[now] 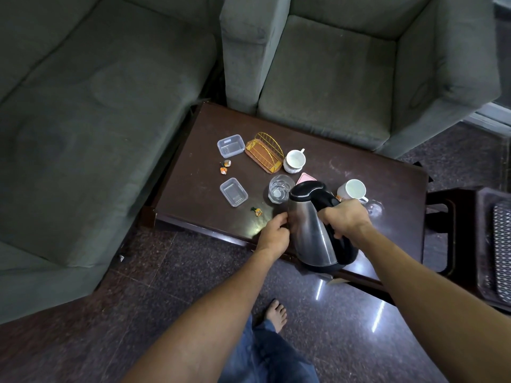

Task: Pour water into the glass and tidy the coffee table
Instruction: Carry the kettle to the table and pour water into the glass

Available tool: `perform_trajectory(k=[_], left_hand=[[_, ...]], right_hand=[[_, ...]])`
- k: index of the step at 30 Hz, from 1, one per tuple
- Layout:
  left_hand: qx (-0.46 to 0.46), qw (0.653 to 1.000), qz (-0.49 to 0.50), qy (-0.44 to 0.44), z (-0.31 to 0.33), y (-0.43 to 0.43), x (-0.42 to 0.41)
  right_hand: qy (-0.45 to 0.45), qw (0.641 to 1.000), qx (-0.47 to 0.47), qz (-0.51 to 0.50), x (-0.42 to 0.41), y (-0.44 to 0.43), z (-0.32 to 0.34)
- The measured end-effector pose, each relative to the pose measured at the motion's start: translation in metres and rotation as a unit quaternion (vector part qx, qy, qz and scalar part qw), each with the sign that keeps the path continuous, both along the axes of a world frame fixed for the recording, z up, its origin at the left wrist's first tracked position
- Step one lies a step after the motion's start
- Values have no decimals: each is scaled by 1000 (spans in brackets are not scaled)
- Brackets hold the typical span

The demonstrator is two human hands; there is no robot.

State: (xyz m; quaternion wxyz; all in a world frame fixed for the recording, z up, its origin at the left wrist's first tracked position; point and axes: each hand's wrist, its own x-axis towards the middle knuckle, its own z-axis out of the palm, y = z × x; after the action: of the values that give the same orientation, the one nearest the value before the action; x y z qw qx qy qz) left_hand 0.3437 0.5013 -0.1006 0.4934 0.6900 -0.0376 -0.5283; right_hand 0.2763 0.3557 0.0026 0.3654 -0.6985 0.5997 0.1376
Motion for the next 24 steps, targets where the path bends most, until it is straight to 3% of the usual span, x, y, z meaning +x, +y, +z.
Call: perform_trajectory(k=[24], left_hand=[[13, 1000, -13, -8, -1, -1, 1]], right_hand=[[-4, 1000, -2, -2, 0, -1, -2]])
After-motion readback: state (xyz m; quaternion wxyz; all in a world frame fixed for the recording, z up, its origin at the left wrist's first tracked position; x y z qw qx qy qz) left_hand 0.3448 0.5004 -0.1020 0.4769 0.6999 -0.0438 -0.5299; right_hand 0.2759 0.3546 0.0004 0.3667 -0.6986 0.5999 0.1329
